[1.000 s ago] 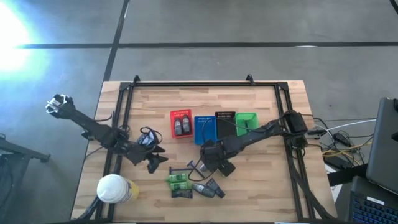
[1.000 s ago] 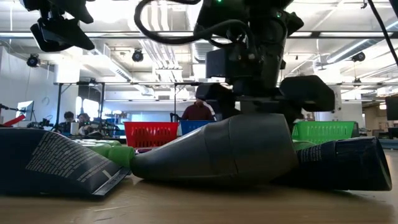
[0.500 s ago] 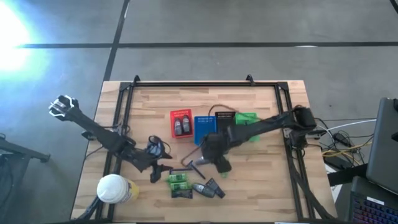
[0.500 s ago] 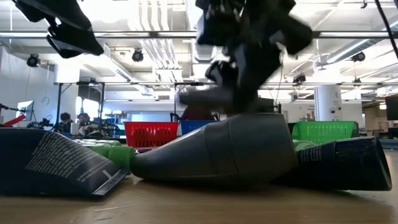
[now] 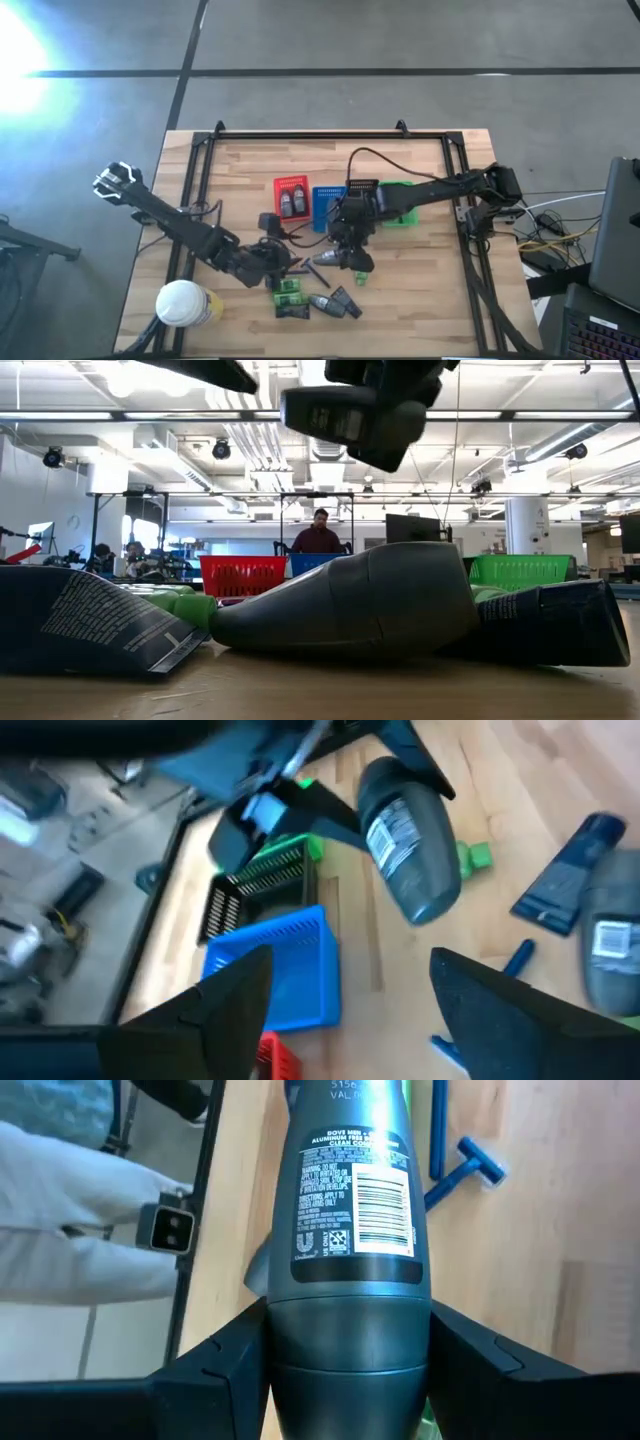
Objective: Pick & Place Travel size toiletries
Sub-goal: Put the gray deodorant into the red bin
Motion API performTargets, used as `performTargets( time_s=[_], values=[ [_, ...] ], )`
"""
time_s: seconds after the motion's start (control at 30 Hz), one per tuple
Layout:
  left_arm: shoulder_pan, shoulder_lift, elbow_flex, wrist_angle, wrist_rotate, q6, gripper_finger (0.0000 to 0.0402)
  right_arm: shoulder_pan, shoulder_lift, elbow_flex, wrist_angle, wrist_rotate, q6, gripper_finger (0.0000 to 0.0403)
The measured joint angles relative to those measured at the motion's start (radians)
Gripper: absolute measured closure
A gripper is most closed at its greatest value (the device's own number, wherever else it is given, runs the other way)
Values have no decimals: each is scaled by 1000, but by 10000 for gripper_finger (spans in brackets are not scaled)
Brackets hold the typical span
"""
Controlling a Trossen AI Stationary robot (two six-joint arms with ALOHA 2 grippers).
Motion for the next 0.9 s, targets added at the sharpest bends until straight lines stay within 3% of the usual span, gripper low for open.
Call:
performTargets(
  time_s=[0.17, 0.53, 0.7, 0.9],
  values=[
    [-1, 63, 42, 32, 10, 112, 104, -4, 1, 42, 5, -2, 8, 209],
    [4, 159, 64, 283, -45, 371, 110, -6, 1, 90, 86, -48, 71, 209],
    [7, 163, 82, 284, -89, 413, 139, -7, 1, 107, 86, -82, 89, 209],
    [9, 164, 112, 277, -44, 452, 203, -6, -1, 108, 104, -114, 105, 209]
  ],
)
